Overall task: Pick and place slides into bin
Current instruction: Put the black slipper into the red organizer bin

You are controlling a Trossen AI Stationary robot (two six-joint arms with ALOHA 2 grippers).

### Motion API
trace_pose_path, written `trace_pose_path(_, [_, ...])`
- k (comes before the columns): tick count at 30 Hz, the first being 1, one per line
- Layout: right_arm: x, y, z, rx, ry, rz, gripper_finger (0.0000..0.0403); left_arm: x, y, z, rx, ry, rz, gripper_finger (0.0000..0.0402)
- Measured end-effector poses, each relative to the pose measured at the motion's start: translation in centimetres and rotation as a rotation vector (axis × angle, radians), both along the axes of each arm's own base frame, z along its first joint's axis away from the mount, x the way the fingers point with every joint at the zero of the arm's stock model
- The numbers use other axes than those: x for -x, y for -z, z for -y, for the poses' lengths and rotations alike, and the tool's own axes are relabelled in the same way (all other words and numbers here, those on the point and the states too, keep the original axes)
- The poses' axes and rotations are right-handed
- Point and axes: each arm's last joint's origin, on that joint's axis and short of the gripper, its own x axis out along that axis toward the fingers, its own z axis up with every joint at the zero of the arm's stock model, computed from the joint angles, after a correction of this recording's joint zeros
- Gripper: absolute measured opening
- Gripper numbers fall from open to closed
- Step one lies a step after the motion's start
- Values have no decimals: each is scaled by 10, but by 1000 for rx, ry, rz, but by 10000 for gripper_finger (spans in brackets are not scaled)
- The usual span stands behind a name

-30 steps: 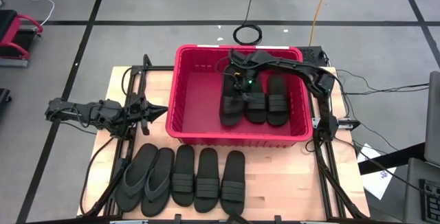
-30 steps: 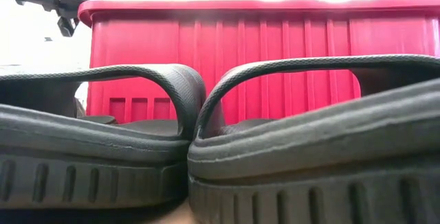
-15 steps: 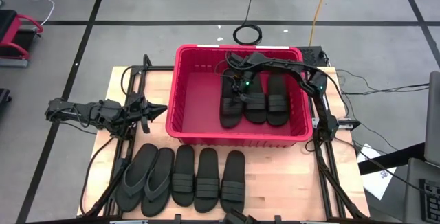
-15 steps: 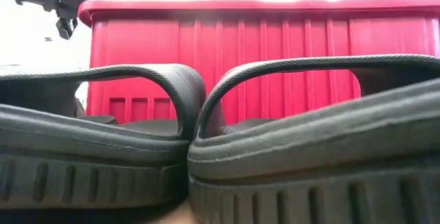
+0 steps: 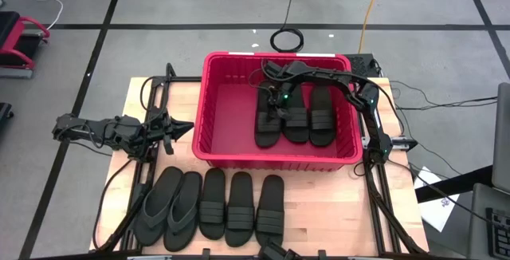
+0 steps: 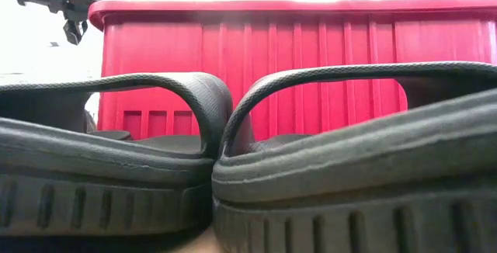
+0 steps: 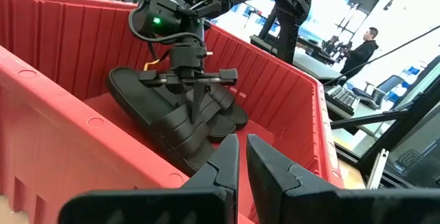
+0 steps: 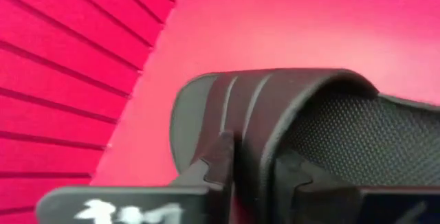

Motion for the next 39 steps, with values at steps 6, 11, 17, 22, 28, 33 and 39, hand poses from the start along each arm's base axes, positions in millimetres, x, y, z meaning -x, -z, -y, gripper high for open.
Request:
trace_pose_path(6, [-1, 1, 1, 38, 45, -52, 86, 0, 0, 0, -1, 0, 0, 26])
trace_pose_path(11, [-1, -4, 1, 57, 45, -26, 110, 0, 0, 0, -2, 0, 0, 26])
trace_pose_path(17, [-1, -15, 1, 94, 45, 13, 139, 0, 0, 0, -10, 3, -2, 26])
trace_pose_path(22, [0, -22, 2, 145, 55, 20, 162, 0, 0, 0, -10, 5, -2, 26])
trace_pose_path(28, [-1, -20, 3, 236, 120, -71, 185, 0, -1, 0, -21, 7, 1, 26])
trace_pose_path(33, [-2, -35, 1, 259, 177, -38, 192, 0, -1, 0, -22, 7, 1, 26])
trace_pose_path(39, [0, -66, -10, 310, 149, 61, 192, 0, -1, 0, -19, 7, 2, 26])
